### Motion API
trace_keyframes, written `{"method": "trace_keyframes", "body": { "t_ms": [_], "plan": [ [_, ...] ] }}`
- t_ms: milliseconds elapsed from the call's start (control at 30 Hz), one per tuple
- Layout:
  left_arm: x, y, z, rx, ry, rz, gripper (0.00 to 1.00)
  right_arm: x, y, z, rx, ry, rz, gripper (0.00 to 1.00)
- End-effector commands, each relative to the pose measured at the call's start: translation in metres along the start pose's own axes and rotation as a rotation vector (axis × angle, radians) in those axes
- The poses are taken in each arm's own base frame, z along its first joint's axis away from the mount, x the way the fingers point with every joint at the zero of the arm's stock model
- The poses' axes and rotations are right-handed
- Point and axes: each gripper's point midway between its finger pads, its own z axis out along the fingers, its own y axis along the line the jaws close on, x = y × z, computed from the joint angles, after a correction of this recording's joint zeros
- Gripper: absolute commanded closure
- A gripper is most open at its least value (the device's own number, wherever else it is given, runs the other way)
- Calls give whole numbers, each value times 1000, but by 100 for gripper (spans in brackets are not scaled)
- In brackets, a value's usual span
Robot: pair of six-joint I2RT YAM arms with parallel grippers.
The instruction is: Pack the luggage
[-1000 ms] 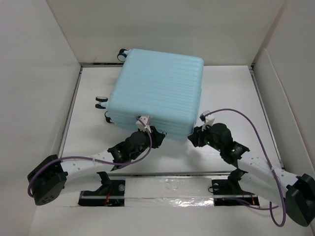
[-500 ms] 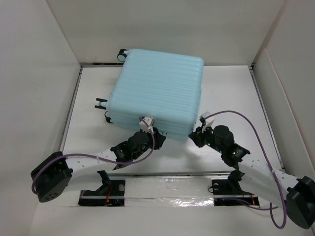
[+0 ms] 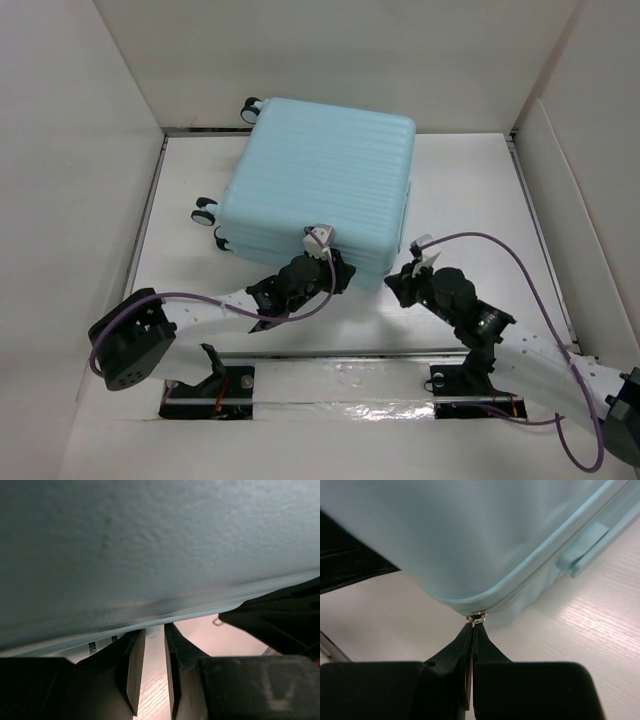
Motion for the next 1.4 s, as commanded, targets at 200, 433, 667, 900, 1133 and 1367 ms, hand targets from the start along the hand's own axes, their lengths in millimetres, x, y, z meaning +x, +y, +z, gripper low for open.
{"method": "trace_keyframes", "body": {
  "t_ms": [200, 433, 667, 900, 1133, 1367],
  "plan": [
    [-60, -40, 31, 96, -179, -62, 81, 10, 128, -19, -266, 172, 16, 100],
    [-63, -44, 20, 93, -190, -61, 81, -32, 168, 40, -190, 2, 43, 100],
    [-156, 61, -70, -222, -380, -259, 54, -10, 137, 62, -103, -15, 103, 100],
    [-230, 111, -146, -474, -523, -346, 14, -12, 137, 59, -163, -13, 66, 100],
    [-259, 184, -168, -652, -466, -361, 11, -17, 143, 62, -204, -24, 30, 100],
    [-247, 261, -160, -736, -360, -478, 11, -19, 142, 57, -213, -29, 12, 100]
  ]
}}
